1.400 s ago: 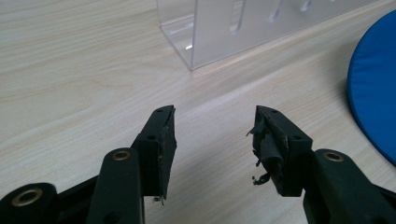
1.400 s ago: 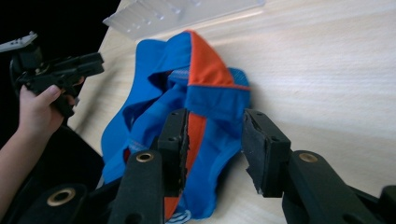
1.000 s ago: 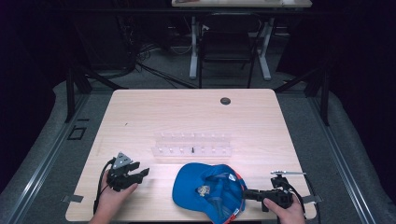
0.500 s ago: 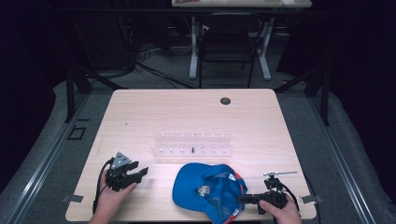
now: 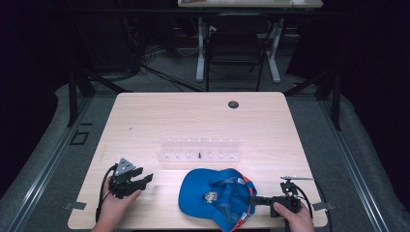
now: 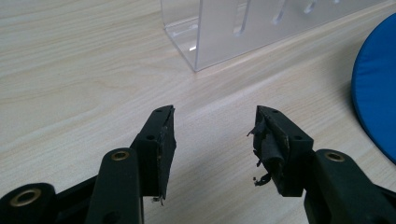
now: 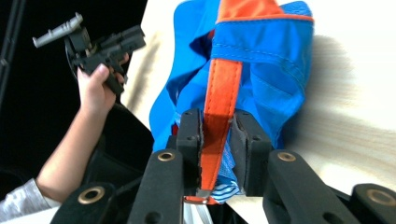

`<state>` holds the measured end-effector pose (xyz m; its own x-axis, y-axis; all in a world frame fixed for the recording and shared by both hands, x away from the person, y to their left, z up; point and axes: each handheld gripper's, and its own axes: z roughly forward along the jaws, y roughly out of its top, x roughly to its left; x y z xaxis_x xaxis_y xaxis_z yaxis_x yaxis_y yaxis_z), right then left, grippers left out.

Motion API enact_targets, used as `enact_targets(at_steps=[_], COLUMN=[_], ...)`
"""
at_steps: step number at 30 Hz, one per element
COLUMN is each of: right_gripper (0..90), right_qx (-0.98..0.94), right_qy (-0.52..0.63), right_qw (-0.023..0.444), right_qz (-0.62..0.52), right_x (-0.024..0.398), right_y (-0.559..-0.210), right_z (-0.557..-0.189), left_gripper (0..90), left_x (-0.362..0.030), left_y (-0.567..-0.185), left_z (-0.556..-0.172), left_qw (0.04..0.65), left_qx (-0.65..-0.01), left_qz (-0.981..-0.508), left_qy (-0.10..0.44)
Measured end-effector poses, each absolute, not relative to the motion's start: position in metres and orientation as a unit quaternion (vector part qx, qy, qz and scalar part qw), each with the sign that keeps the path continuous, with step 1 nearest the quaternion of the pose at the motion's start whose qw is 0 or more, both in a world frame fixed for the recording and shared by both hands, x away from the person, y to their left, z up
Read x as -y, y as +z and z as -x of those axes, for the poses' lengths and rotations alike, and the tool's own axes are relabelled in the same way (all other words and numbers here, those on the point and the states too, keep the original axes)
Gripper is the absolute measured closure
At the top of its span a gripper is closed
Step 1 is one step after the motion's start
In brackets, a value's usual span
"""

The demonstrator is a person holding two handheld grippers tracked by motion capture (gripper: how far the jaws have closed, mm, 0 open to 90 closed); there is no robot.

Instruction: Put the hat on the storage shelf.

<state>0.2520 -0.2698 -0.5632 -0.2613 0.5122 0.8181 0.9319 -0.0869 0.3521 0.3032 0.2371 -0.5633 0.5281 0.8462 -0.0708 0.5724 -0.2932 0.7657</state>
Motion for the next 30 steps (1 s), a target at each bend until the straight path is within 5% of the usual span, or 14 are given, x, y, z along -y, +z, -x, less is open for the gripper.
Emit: enact_targets(at_steps=[30], right_gripper=[77.8], right_qx=[0.665], right_qy=[-0.407], right_qw=[0.177], right_qz=[0.601], right_x=[0.271], right_y=[-0.524], right_z=[-0.271], left_gripper=[48.8], left_x=[-0.236], left_y=[-0.562], left_z=[-0.301], left_qw=[0.385], left_qx=[-0.444], left_qz=[-0.789], left_qy=[0.180])
